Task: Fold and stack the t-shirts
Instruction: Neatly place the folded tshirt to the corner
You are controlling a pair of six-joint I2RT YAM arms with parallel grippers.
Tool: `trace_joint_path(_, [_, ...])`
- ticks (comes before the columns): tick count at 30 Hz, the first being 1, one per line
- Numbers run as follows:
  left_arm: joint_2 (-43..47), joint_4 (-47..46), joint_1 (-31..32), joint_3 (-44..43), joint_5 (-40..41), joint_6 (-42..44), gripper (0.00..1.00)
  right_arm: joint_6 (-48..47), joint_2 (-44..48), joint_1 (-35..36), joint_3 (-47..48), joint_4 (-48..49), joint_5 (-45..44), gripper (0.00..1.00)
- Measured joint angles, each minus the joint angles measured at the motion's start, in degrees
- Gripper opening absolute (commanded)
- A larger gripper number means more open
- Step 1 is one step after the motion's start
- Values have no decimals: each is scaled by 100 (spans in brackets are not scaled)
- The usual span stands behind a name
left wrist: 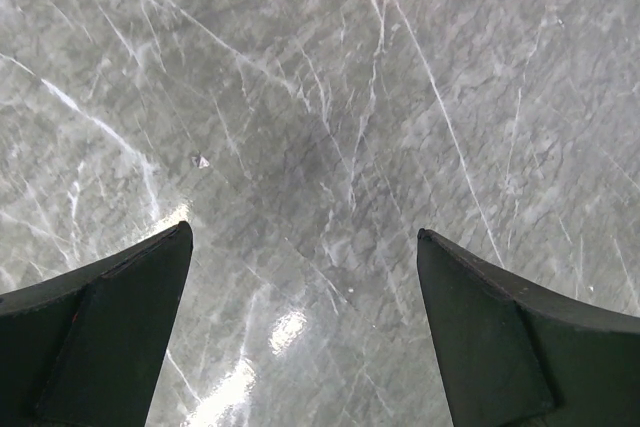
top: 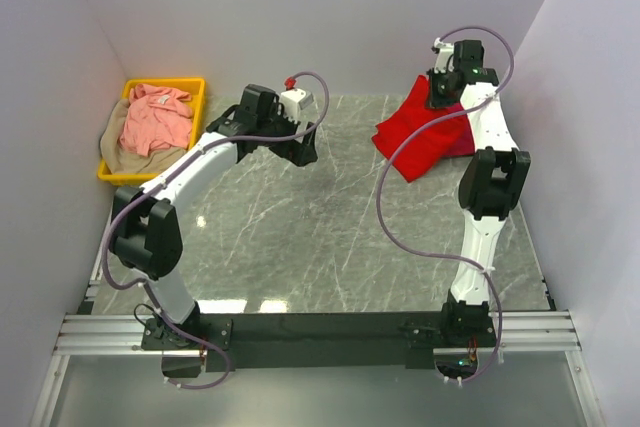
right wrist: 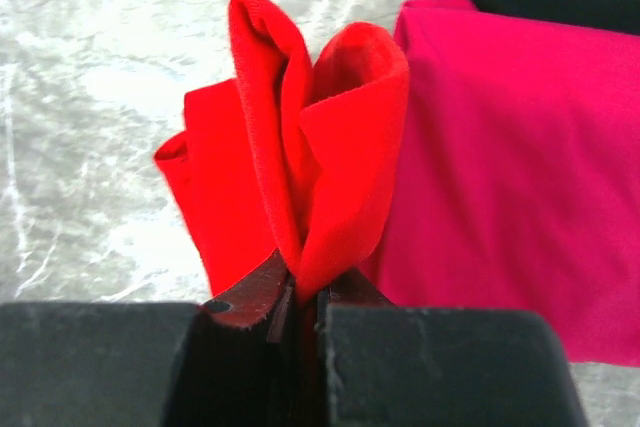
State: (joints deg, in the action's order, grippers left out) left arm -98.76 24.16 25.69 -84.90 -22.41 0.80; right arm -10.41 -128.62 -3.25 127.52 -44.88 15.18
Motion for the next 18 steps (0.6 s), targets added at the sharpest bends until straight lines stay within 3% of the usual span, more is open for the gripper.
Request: trace_joint_path(18, [-402, 52, 0, -361, 20, 9, 99, 195, -22, -223, 507, 74, -227, 0])
